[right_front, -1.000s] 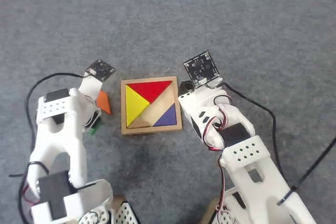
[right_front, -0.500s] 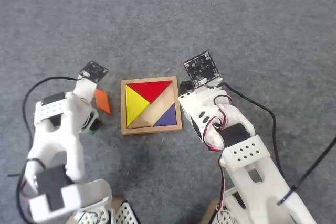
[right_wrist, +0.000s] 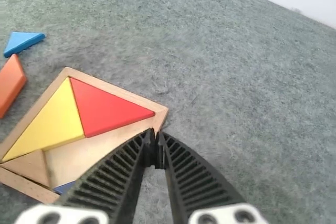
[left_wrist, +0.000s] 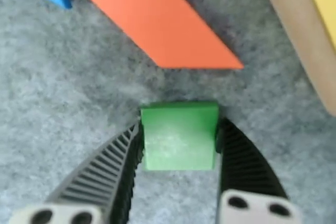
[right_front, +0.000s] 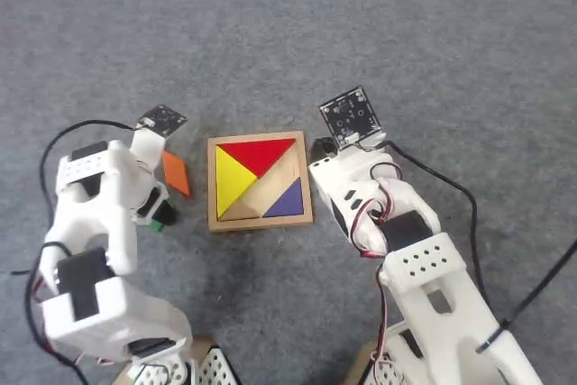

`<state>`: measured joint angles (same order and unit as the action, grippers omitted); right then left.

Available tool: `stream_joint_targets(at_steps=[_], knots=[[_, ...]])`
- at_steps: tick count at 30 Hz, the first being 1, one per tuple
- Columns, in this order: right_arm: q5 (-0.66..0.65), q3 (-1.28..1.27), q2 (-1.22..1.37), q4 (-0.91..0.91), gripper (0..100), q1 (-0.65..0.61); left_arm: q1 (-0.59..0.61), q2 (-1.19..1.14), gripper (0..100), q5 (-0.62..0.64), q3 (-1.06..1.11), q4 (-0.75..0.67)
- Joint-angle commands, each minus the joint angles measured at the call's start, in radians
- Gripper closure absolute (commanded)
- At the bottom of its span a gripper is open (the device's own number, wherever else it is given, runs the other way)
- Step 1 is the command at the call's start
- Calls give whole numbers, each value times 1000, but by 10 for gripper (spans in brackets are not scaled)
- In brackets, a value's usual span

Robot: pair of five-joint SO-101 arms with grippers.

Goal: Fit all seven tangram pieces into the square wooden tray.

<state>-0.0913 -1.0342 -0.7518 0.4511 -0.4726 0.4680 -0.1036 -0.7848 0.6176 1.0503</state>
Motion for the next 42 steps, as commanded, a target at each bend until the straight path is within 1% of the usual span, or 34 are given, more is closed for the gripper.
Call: stream_joint_targets(at_steps=[1,7,11,16,25,30,36,42], knots=[[-11,40,-7,-10,990,15,3,-3,878,-18,4,11],[-11,40,-7,-10,990,15,3,-2,886,-17,5,11],[-11,40,-7,-10,990,15,3,-2,929,-17,5,14],[-11,40,-8,-10,990,15,3,3,930,-17,4,14],[-11,40,-8,-10,990,15,0,172,922,-21,51,41],[-11,40,-8,-10,990,15,-2,186,918,-23,84,38],[-11,40,-8,-10,990,15,-69,195,920,-17,131,38],[-11,40,-8,-10,990,15,-98,195,921,25,133,38]])
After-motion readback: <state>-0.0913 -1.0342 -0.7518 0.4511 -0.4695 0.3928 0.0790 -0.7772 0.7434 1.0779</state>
